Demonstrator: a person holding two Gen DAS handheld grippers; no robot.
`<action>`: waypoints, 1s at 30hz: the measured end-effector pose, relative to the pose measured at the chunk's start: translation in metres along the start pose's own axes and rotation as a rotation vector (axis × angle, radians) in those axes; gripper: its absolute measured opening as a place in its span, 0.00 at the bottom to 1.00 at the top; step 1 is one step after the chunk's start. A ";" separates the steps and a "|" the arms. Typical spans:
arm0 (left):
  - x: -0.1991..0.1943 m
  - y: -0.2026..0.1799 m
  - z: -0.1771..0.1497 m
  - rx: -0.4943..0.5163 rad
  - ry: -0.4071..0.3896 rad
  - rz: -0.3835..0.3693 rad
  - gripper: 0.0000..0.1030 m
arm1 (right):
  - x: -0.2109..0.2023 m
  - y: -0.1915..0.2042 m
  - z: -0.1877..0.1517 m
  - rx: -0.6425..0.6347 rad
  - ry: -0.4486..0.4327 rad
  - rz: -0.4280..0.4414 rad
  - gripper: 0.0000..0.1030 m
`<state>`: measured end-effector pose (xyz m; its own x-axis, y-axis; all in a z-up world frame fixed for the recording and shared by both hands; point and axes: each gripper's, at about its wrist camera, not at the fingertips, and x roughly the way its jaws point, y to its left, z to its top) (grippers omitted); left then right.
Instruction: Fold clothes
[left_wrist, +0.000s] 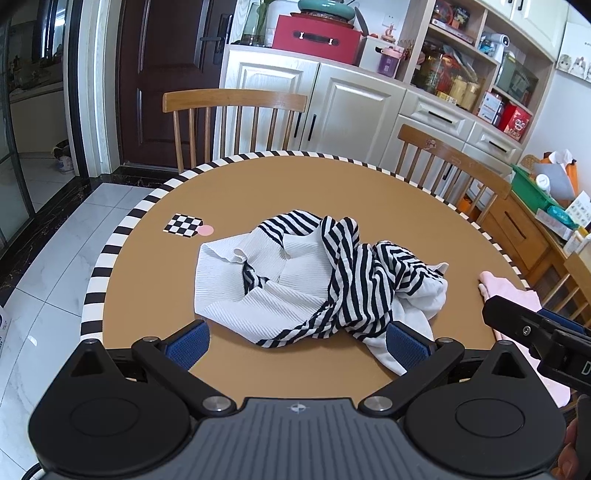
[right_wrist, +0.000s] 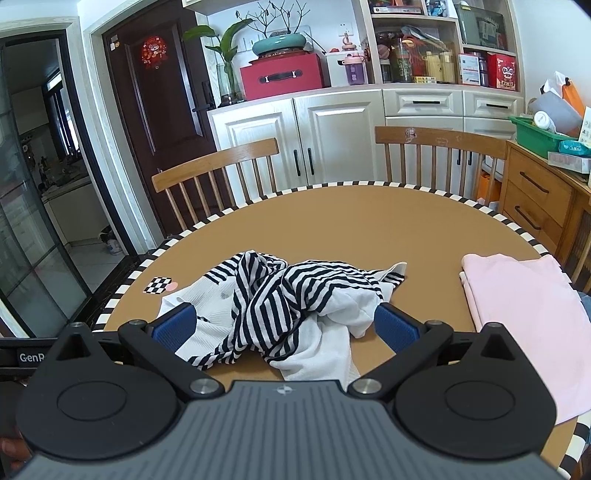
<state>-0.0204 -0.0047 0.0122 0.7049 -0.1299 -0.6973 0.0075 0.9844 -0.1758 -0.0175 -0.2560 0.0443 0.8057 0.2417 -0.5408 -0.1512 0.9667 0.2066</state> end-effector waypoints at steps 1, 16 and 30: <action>0.000 0.000 0.000 0.000 0.000 0.000 1.00 | 0.000 0.000 0.000 0.000 0.001 0.000 1.00; 0.004 0.001 0.001 0.000 0.008 -0.003 1.00 | 0.002 0.001 0.000 -0.001 0.023 -0.008 1.00; 0.007 -0.002 0.001 0.013 0.016 -0.007 1.00 | 0.004 0.000 0.000 0.002 0.034 -0.009 1.00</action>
<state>-0.0152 -0.0074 0.0083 0.6937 -0.1381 -0.7069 0.0214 0.9850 -0.1714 -0.0145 -0.2548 0.0418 0.7869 0.2357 -0.5703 -0.1431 0.9687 0.2028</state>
